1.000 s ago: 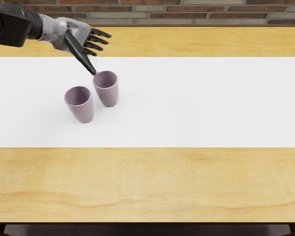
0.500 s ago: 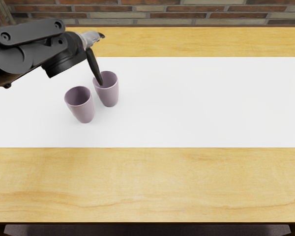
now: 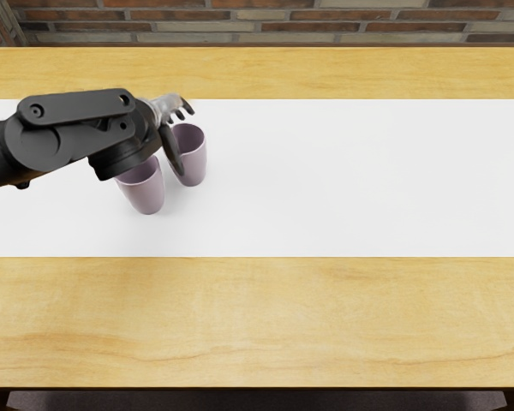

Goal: Pick up cup and place in cup with left hand

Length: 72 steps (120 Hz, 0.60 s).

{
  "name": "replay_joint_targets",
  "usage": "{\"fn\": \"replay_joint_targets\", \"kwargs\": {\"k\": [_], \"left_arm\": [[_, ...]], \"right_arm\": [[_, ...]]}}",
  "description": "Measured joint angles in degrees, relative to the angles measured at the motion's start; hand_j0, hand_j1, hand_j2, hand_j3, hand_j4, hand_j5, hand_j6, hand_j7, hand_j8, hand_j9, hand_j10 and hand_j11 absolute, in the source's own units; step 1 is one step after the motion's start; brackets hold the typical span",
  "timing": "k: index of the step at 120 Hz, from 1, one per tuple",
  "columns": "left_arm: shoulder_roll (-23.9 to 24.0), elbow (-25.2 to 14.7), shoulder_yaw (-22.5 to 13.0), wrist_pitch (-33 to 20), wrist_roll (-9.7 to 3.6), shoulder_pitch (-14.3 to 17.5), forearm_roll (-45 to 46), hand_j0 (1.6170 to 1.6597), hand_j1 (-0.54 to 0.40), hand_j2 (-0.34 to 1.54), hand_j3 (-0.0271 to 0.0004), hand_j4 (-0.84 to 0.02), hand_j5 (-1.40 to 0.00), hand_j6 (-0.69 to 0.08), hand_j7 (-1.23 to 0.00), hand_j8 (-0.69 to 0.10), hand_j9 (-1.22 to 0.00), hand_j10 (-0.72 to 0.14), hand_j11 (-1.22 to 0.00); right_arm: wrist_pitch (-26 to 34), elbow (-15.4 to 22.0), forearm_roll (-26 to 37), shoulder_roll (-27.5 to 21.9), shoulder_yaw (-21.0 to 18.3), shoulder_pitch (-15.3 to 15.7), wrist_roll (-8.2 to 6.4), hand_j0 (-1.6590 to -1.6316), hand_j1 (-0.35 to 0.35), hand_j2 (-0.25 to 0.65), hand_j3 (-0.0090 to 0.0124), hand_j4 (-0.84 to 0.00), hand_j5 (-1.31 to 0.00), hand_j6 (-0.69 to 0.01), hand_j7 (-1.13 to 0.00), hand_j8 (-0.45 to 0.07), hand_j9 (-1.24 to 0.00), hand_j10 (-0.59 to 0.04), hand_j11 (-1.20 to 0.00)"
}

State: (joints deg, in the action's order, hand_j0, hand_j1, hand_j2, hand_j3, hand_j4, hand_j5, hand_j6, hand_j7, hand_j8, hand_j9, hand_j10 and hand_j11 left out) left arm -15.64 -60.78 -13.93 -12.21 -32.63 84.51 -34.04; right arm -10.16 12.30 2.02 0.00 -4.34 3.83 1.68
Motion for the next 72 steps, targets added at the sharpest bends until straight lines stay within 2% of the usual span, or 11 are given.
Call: {"fn": "replay_joint_targets", "kwargs": {"k": [47,53,54,57,68,72], "left_arm": [[0.0,0.04,-0.13,-0.21,-0.05,-0.05,-0.21,1.658,-0.106,0.08,0.0,-0.382,-0.5,-0.383,-0.5,-0.383,-0.5,-0.382,-0.5],[0.0,0.03,-0.13,-0.17,-0.13,0.09,-0.16,1.6579,-0.127,0.11,0.0,-0.401,-0.53,-0.361,-0.52,-0.403,-0.52,-0.402,-0.52],[0.0,0.02,-0.13,-0.14,-0.14,0.15,-0.13,1.6578,-0.132,0.11,0.0,-0.401,-0.53,-0.336,-0.53,-0.404,-0.53,-0.404,-0.53],[0.0,0.01,-0.11,-0.12,-0.16,0.27,-0.11,1.6579,-0.141,0.12,0.0,-0.411,-0.55,-0.34,-0.54,-0.409,-0.54,-0.412,-0.54],[-0.06,-0.04,-0.08,0.04,-0.22,0.67,0.1,1.6568,-0.164,0.13,0.0,-0.361,-0.59,-0.29,-0.57,-0.362,-0.58,-0.43,-0.58],[-0.09,-0.06,-0.06,0.08,-0.23,0.94,0.16,1.6566,-0.154,0.11,0.0,-0.372,-0.59,-0.302,-0.58,-0.369,-0.59,-0.437,-0.59]], "right_arm": [[0.02,0.0,0.0,0.0,0.0,0.0,0.01,-1.6581,-0.331,-0.003,0.0,-0.015,-0.02,-0.015,-0.02,-0.015,-0.02,-0.015,-0.02],[0.01,0.0,0.0,0.0,-0.01,-0.01,0.01,-1.6581,-0.331,-0.003,0.0,-0.015,-0.02,-0.015,-0.02,-0.015,-0.02,-0.015,-0.02],[0.01,0.0,0.0,0.0,0.0,0.0,0.02,-1.6581,-0.331,-0.003,0.0,-0.015,-0.02,-0.015,-0.02,-0.015,-0.02,-0.015,-0.02],[0.01,0.0,0.0,0.0,-0.01,0.0,0.02,-1.6581,-0.331,-0.003,0.0,-0.015,-0.02,-0.015,-0.02,-0.015,-0.02,-0.015,-0.02],[0.01,0.0,0.0,0.0,0.0,-0.02,0.01,-1.6581,-0.331,-0.003,0.0,-0.015,-0.02,-0.015,-0.02,-0.015,-0.02,-0.015,-0.02],[0.01,0.0,0.0,0.0,0.0,-0.02,0.02,-1.6581,-0.331,-0.003,0.0,-0.015,-0.02,-0.015,-0.02,-0.015,-0.02,-0.015,-0.02]]}}
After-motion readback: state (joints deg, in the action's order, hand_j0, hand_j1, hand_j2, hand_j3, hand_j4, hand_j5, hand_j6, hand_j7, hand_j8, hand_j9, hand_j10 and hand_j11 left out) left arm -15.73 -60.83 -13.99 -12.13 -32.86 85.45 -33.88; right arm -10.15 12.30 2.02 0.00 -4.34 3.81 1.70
